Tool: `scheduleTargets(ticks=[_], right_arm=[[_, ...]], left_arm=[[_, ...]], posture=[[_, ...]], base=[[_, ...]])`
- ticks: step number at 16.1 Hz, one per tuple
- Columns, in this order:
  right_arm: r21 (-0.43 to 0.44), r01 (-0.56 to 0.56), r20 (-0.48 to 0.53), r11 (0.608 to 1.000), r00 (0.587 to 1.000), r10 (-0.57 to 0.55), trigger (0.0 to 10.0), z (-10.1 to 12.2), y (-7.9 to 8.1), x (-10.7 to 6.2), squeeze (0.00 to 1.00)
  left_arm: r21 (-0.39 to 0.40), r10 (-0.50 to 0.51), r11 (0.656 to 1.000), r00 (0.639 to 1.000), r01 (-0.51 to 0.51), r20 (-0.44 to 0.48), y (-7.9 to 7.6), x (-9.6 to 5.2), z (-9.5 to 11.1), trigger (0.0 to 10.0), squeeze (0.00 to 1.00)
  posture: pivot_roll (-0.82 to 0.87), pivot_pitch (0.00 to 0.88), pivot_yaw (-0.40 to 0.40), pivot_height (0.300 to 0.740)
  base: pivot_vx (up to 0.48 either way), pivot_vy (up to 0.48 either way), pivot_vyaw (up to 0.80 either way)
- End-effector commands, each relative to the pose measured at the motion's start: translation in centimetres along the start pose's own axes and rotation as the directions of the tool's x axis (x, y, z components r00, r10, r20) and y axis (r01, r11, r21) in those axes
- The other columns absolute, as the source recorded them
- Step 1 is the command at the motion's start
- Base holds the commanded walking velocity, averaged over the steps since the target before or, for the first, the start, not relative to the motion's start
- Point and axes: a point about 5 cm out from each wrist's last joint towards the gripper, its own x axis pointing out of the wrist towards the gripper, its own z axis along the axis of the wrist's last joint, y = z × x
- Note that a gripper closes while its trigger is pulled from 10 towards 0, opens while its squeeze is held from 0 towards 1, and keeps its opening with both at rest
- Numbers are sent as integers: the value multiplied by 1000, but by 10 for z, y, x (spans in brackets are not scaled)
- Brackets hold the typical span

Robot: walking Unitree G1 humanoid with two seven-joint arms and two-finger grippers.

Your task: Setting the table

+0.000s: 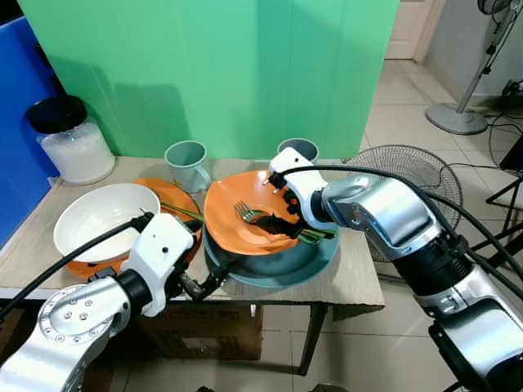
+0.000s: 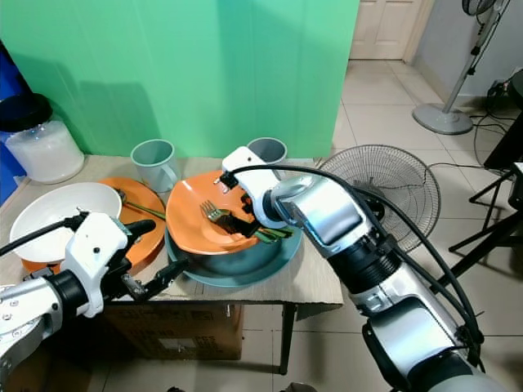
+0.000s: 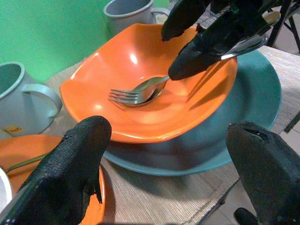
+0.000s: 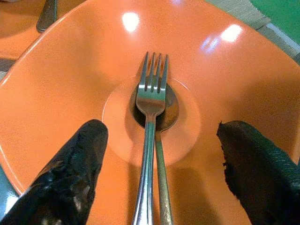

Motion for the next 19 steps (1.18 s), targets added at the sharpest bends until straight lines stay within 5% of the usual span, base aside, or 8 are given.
scheduleTargets(ticks=[1, 19], right_arm=[[-32, 20, -10, 999, 1000, -20, 510, 3, -1, 2, 0], [-100, 3, -107, 995, 994, -14, 0, -6, 4, 14, 0]], left_arm=[[13, -12, 1000, 1000, 12, -6, -2, -2, 1, 10000, 0], [5, -42, 999, 999, 42, -23, -8, 0, -1, 10000, 0]], posture=[[-107, 0, 42, 740], [-111, 0, 39, 740]], base=[[0, 0, 0], [0, 0, 0]])
